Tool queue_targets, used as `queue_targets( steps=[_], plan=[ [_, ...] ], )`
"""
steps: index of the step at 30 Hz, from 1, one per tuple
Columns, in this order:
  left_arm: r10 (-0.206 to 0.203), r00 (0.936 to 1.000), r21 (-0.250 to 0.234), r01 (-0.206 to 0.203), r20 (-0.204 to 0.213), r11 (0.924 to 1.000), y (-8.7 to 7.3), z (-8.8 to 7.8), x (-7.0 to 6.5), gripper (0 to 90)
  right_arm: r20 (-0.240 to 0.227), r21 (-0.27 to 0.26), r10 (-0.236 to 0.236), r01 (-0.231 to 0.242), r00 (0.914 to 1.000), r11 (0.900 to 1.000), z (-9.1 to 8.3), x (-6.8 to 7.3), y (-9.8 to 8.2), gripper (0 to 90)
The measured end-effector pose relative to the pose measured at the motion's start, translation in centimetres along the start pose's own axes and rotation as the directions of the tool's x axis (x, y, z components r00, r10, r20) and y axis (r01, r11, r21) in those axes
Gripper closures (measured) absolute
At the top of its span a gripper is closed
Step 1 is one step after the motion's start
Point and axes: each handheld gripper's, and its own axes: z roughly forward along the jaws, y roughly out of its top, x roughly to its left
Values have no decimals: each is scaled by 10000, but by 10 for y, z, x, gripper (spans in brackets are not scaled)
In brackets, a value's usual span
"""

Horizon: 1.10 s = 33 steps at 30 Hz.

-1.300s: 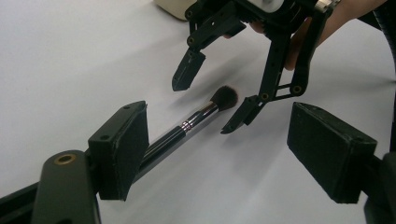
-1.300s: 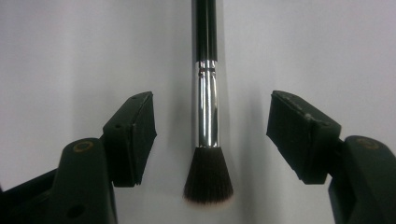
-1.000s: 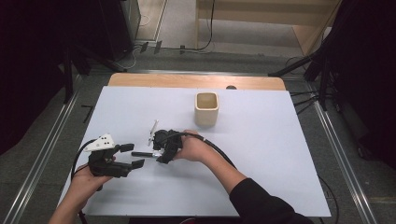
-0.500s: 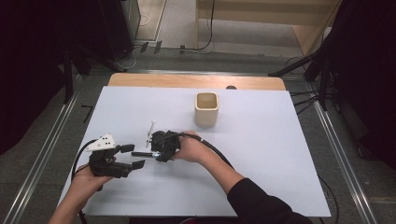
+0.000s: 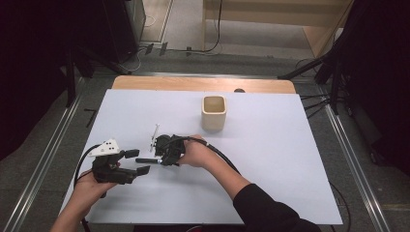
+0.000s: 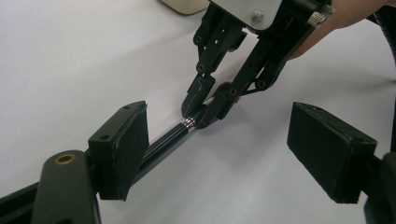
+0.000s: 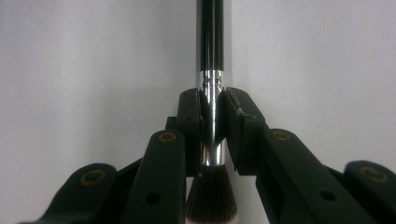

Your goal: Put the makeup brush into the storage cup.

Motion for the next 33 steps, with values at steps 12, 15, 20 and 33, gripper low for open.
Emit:
queue_targets(
  steps=[12, 15, 20, 33],
  plan=[
    [-39, 10000, -66, 39, -13, 10000, 0, 0, 0, 213, -52, -4, 144, -144, 9999, 9999, -3, -3, -2, 791],
    [-49, 10000, -70, 49, -11, 10000, 0, 0, 0, 213, -110, -126, 211, -213, 9997, 9997, -8, -4, -5, 791],
    [-17, 10000, -69, 17, -13, 10000, 0, -1, 0, 214, -117, -290, 227, -230, 9997, 9993, -19, -5, -8, 791],
    [-38, 10000, -115, 38, -21, 9999, 0, -2, 0, 214, -106, -582, 638, -643, 9979, 9962, -47, -7, -27, 790]
  ],
)
